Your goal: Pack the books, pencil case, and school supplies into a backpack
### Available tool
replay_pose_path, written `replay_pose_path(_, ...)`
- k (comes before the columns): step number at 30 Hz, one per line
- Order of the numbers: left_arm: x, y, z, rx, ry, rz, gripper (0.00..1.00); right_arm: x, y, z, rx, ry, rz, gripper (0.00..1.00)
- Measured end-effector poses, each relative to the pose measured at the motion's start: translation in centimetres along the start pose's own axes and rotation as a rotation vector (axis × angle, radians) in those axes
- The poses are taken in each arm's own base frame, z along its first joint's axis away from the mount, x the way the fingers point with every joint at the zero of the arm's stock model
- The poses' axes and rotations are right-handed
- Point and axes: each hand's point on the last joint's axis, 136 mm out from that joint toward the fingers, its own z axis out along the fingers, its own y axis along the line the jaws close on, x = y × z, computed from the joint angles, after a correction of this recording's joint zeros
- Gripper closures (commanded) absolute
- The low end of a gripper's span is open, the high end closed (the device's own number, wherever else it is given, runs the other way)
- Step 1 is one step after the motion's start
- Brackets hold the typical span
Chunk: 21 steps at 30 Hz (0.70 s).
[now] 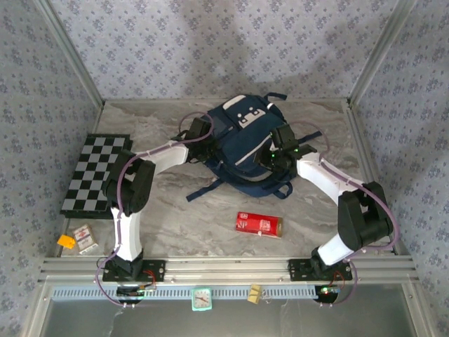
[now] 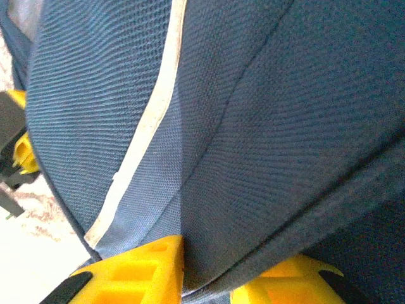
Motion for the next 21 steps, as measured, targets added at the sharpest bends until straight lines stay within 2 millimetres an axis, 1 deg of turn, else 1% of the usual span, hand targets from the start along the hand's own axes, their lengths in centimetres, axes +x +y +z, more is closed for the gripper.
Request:
replay_pose_path(2,-0.1,-0.5,-0.1,0.012,-0.008,-0.002,1.0,-0.6,-0.8,0.4,0.007,-0.001,0.008,0.74)
replay_pose_path(6,0.3,-0.8,-0.6,0.021,-0.01,0.0,1.0,-1.9,-2.1,2.2,0.029,0.024,-0.015,0.73)
replay_pose_path(8,0.6,-0.9,-1.7,0.031,-0.025,-0.002,1.0,-3.4,-2.2,3.1,0.036,0.04,-0.032,0.72)
replay_pose_path(10,1.3,-1.2,-3.1,0.042,-0.038,-0.008,1.0,-5.3,-2.1,3.7,0.033,0.039,-0.065,0.68)
replay_pose_path(11,1.6,-1.2,-3.7,0.047,-0.041,-0.012,1.0,-6.0,-1.9,3.8,0.033,0.034,-0.082,0.66)
replay_pose_path(13,2.6,-0.9,-4.7,0.051,-0.035,-0.028,1.0,-7.5,-1.4,3.3,0.04,0.007,-0.123,0.59)
replay_pose_path(15,3.4,-0.3,-4.8,0.036,-0.022,-0.041,1.0,-8.2,-0.3,2.2,0.045,-0.037,-0.179,0.52)
replay_pose_path(17,3.7,0.3,-4.8,0.014,-0.014,-0.049,1.0,-7.5,1.0,0.9,0.071,-0.061,-0.234,0.49)
replay_pose_path(18,3.7,0.5,-4.8,0.005,-0.013,-0.052,1.0,-6.7,1.9,0.1,0.085,-0.075,-0.265,0.48)
replay_pose_path(20,3.7,0.7,-4.8,-0.003,-0.016,-0.055,1.0,-4.5,3.6,-1.3,0.097,-0.091,-0.318,0.48)
replay_pose_path(21,3.7,0.9,-4.8,-0.01,-0.019,-0.054,1.0,-2.9,4.4,-1.9,0.095,-0.09,-0.342,0.49)
